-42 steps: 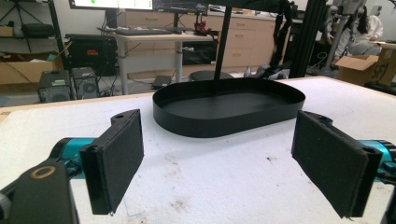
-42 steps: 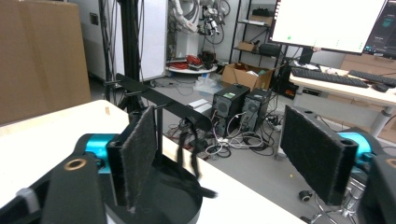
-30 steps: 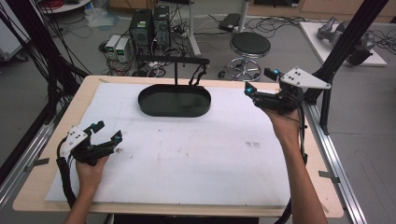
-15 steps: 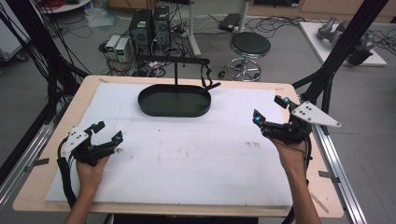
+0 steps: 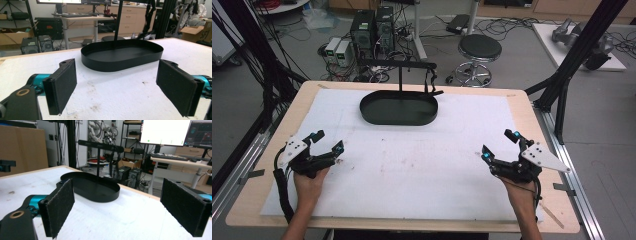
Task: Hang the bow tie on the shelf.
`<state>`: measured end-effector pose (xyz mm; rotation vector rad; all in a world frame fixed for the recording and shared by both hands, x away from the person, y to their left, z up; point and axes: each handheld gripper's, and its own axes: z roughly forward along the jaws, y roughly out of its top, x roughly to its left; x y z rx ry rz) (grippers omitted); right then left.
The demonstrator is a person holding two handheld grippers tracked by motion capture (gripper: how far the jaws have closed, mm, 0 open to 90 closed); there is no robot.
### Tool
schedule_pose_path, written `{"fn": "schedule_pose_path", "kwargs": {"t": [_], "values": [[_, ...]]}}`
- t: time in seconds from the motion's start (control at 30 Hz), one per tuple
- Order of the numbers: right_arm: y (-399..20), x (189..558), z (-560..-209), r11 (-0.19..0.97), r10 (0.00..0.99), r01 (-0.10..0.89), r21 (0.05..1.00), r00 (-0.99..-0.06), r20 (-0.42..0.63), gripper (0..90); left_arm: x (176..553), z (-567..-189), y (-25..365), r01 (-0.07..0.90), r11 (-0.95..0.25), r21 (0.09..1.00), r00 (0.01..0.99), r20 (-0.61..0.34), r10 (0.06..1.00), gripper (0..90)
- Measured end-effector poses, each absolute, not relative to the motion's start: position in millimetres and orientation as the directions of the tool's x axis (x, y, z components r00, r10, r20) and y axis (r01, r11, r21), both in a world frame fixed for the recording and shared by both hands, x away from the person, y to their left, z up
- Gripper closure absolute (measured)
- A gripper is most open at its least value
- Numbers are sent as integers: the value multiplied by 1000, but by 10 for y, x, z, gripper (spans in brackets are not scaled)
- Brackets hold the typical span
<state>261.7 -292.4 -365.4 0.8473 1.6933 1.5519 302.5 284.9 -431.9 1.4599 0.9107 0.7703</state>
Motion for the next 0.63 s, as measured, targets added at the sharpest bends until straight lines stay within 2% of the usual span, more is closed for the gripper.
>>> {"fn": "schedule_pose_path", "kwargs": {"t": [0.33,0.63], "values": [[-2902,2490,-4024,81,838,61,995,-545,-35,114,3023,-4320,2847,102,-6,995,473,-43,880,169],[-2887,2485,-4109,90,836,76,993,-547,-34,114,3023,-4319,2845,99,-6,995,472,-41,881,170]]}}
